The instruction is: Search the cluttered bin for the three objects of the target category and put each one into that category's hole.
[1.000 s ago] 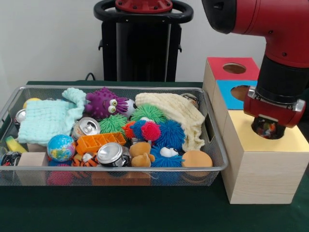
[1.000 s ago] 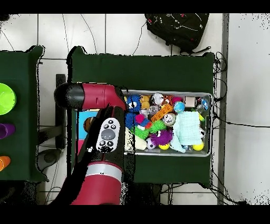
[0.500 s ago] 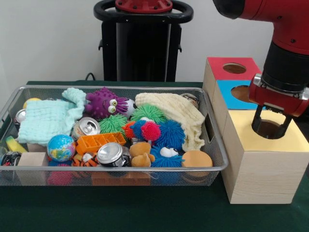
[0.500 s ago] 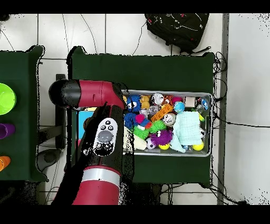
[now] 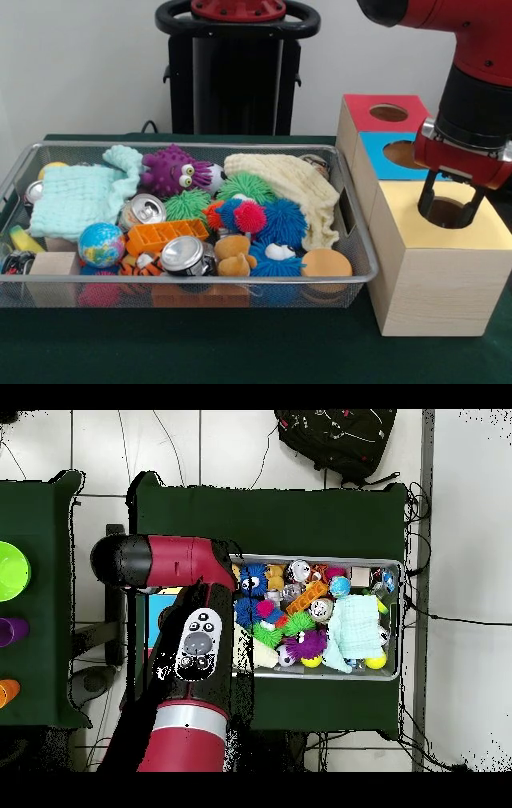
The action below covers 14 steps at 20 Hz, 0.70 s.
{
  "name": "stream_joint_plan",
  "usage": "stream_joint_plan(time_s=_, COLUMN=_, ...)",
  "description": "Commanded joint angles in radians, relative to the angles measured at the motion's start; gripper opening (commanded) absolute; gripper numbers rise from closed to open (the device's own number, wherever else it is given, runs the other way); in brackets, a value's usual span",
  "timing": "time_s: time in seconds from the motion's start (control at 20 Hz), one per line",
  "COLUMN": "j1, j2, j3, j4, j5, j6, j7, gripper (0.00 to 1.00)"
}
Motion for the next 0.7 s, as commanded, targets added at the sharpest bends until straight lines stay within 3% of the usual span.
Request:
stream_joint_plan(time_s=0.05, j1=-0.012, j2=-0.132, j3=-0.016, j4=0.036, j5=-0.005, j6=0.261, j7=0.14, gripper=1.0)
stream_joint_plan(time_s=0.15, j1=-0.016, j2=-0.148, j3=-0.017, j4=0.029, j5=-0.014, j6=0.292, j7=0.119, gripper=1.0)
stream_joint_plan(time_s=0.2, j1=-0.021, j2=-0.15, j3=-0.011, j4=0.029, j5=-0.016, j6=0.295, j7=0.11, gripper=0.0)
stream_joint_plan(time_s=0.35, j1=-0.03, j2=-0.169, j3=0.015, j4=0.089, j5=0.002, j6=0.155, j7=0.1, gripper=0.0)
stream_joint_plan(time_s=0.45, j1=-0.064, j2=-0.115, j3=0.064, j4=0.073, j5=-0.008, j6=0.083, j7=0.037, gripper=0.0)
stream_joint_plan(time_s=0.55, j1=-0.084, j2=-0.071, j3=0.097, j4=0.081, j5=0.0, j6=-0.011, j7=0.039, gripper=0.0)
stream_joint_plan(time_s=0.6, j1=-0.08, j2=-0.072, j3=0.087, j4=0.076, j5=-0.003, j6=0.001, j7=0.051, gripper=0.0)
stream_joint_plan(time_s=0.7, j1=-0.063, j2=-0.117, j3=0.042, j4=0.045, j5=-0.023, j6=0.118, j7=0.064, gripper=0.0)
